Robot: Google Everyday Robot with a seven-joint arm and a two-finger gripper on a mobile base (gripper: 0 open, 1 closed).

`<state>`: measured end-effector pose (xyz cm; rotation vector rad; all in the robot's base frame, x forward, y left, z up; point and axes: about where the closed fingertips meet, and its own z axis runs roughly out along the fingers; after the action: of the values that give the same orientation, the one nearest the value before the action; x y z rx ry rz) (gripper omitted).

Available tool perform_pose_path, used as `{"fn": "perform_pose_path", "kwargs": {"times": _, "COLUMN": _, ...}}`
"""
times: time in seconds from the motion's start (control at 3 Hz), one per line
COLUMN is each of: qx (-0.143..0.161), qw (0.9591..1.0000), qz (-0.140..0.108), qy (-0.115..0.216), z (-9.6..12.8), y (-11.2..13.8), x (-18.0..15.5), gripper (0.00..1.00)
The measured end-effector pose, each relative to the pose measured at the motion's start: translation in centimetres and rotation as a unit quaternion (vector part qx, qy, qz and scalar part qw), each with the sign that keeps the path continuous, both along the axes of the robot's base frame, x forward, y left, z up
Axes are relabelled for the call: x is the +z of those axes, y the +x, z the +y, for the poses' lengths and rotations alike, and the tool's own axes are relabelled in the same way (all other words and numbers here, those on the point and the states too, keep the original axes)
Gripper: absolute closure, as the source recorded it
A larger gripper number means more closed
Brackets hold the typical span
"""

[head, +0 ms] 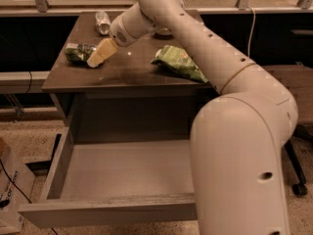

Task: Place green can into top drawer

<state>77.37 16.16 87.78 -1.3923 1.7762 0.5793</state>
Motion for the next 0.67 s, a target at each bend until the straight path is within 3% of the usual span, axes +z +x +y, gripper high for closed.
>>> {"fn": "perform_pose_path", "kwargs": {"times": 0.33, "qx": 0.009, "qw": 0.9997, "qz": 0.0, "qy": 0.022, "z": 2.1, "y": 1.8, "x": -1.0, "gripper": 0.0}}
{"fn": "perform_pose_path", "kwargs": {"times": 0.67, "qx": 0.017, "qw": 0.9996, "qz": 0.002, "qy": 0.024, "z": 3.8, "y": 2.7, "x": -2.0, "gripper": 0.0}}
